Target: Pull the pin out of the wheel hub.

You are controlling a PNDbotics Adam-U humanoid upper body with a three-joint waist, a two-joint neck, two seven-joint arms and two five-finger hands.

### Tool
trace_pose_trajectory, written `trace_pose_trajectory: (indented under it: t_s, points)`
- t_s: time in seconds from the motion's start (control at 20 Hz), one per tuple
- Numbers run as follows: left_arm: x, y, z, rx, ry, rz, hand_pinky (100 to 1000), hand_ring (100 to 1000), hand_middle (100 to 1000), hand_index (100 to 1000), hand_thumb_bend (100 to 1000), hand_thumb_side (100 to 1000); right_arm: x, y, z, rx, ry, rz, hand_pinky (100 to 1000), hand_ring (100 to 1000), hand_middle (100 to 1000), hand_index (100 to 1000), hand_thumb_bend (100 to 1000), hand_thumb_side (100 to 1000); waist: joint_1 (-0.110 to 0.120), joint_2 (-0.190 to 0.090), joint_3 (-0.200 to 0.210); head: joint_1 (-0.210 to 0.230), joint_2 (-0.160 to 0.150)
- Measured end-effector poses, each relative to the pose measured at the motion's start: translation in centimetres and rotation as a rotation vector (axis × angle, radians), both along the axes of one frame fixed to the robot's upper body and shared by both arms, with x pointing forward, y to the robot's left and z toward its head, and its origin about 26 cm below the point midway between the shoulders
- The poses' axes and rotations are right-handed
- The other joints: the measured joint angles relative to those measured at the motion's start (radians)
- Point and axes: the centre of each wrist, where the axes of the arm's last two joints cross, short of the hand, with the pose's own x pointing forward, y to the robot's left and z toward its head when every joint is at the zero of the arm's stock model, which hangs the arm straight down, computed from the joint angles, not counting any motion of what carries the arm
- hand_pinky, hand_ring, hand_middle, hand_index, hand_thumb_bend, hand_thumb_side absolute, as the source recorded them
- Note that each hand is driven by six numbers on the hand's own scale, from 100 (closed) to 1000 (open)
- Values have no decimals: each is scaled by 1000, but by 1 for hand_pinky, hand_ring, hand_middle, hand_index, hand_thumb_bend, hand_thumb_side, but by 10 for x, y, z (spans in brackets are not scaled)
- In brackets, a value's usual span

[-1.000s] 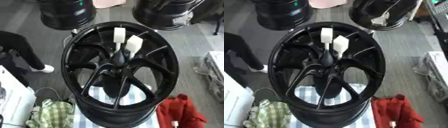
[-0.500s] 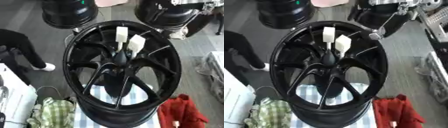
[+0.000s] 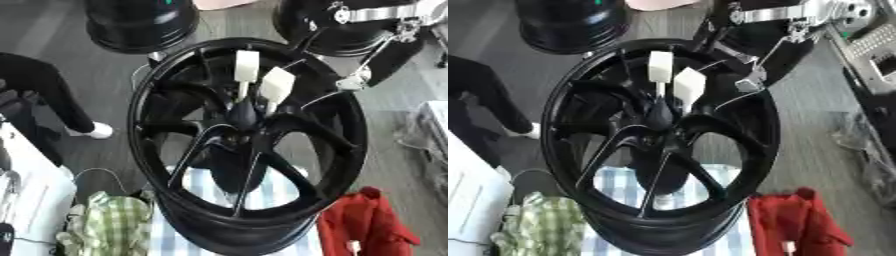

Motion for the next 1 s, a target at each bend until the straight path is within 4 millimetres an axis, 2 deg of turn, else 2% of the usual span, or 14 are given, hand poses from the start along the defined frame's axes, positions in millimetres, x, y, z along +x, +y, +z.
trace_pose_trajectory:
  t_s: [0.6, 1.0]
  points:
    - [0, -1, -1, 2, 5, -4, 706, 684, 663, 762, 322, 716, 12, 13, -17, -68, -8, -7, 899, 826, 840, 864, 263, 100, 0, 6, 4, -4, 0]
    - [0, -1, -2, 6, 12, -6, 707, 685, 662, 760, 318, 721, 17, 20, -22, -120, -33, 1, 900, 837, 867, 868, 272, 100, 0, 11, 4, -4, 0]
